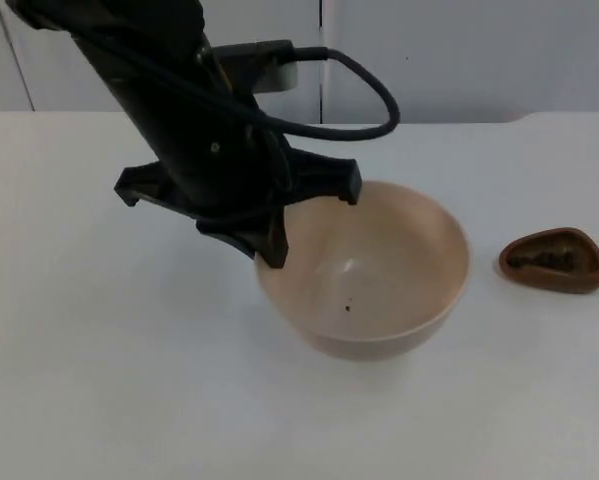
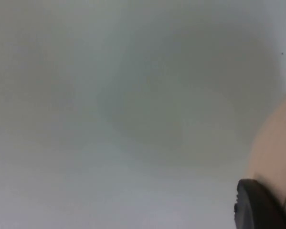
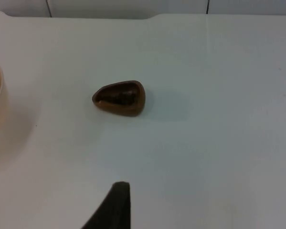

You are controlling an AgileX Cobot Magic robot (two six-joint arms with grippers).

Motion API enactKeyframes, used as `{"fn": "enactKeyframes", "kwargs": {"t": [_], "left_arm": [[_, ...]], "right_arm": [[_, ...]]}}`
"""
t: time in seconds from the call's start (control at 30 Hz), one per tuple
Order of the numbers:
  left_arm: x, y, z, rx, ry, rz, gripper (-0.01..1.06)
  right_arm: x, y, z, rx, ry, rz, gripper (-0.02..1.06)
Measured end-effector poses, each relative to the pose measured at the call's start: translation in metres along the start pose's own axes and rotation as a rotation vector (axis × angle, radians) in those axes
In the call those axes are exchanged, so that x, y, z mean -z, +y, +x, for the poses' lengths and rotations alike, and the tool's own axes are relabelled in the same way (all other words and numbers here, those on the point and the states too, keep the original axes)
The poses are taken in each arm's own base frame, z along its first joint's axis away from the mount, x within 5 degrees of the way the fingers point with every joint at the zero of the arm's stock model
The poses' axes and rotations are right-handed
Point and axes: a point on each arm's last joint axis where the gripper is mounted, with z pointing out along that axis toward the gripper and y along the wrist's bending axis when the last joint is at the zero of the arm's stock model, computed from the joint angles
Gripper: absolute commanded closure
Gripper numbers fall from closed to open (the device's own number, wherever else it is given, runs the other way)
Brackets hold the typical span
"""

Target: Pick up the bowl with the left hand and pour the coffee beans from the cup into the bowl with the right hand.

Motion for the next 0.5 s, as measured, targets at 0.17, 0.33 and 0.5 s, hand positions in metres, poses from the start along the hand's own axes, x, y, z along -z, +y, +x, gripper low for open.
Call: {"fn": "enactKeyframes", "kwargs": {"t": [0.17, 0.33, 0.5], "left_arm": [[0.012, -0.007, -0.013, -0.035, -0.017, 0.014, 1.05], [0.020, -0.012, -0.025, -0.043, -0.049, 0.025, 1.05], [0.014, -0.009, -0.026, -0.041, -0.030, -0.011, 1.05]], "right_arm": [[0.000, 0.000, 0.000, 0.000, 0.000, 0.000, -0.01], [0.000, 0.000, 0.000, 0.000, 0.000, 0.000, -0.01], [0.000, 0.000, 0.000, -0.004, 0.000, 0.000, -0.01]]}}
